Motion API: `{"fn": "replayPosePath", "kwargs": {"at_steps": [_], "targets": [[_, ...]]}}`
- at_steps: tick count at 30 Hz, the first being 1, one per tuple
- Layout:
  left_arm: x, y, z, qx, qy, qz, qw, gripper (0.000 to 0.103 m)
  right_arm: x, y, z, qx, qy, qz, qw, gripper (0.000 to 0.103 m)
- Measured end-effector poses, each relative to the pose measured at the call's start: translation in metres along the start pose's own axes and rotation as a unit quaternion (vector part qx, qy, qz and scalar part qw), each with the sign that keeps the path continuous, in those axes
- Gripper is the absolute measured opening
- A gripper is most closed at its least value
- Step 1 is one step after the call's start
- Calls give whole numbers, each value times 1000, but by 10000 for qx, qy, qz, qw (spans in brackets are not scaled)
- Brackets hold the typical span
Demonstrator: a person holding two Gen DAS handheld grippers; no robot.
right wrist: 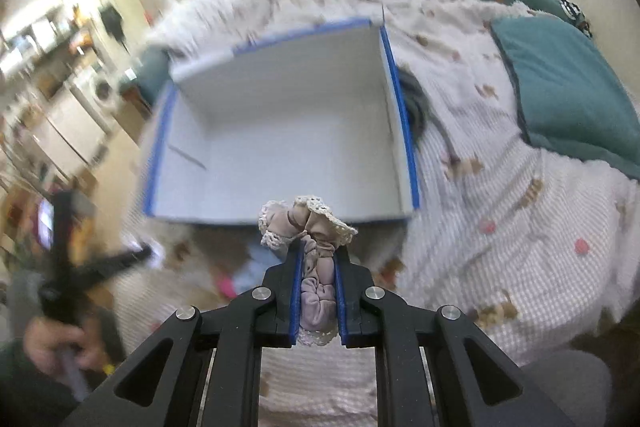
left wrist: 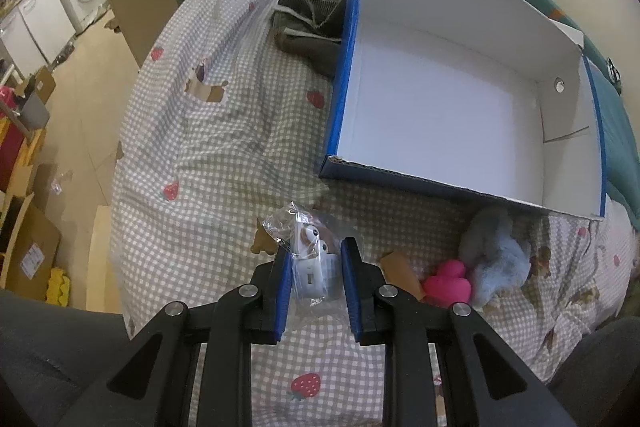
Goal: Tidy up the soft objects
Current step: 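Carry the bag and doll over the box with both grippers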
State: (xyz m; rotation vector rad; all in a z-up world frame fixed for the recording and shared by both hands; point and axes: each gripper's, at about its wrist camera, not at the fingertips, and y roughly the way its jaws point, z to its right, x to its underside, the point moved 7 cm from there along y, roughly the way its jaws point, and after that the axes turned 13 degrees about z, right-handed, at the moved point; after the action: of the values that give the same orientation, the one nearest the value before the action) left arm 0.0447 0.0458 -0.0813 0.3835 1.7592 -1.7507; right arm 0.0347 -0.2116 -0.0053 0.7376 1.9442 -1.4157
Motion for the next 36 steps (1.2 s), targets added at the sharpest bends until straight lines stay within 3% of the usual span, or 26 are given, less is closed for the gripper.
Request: {"fn": "replayPosePath", "kwargs": {"at_steps": [5, 8, 12, 17, 27, 32, 36], "targets": [[-2, -7, -4, -221, 44, 125, 9997, 21, -25, -10, -3, -270, 213, 337, 9988, 16], [-16, -23, -6, -325, 25, 438, 9985, 21, -32, -3, -3, -307, 218, 373, 9986, 16], [-45, -45, 5, -248, 101, 898, 9956, 21, -38, 10, -4, -379, 209, 353, 9984, 16], [-78, -46, 27, -78, 304, 1083, 9936, 21, -42, 35, -7, -443, 207, 281, 9984, 16], [-124, -3, 87, 327, 1001, 1210, 9871, 21, -49, 99, -10, -410, 60, 150, 9990, 16], [-117, 31, 110, 584, 1123, 973, 9872, 21, -42, 130, -4, -330, 104, 7, 9994, 16], [-105, 54, 117, 587, 1220, 913, 9866, 21, -26, 147, -1, -201, 56, -226, 9995, 16]]}}
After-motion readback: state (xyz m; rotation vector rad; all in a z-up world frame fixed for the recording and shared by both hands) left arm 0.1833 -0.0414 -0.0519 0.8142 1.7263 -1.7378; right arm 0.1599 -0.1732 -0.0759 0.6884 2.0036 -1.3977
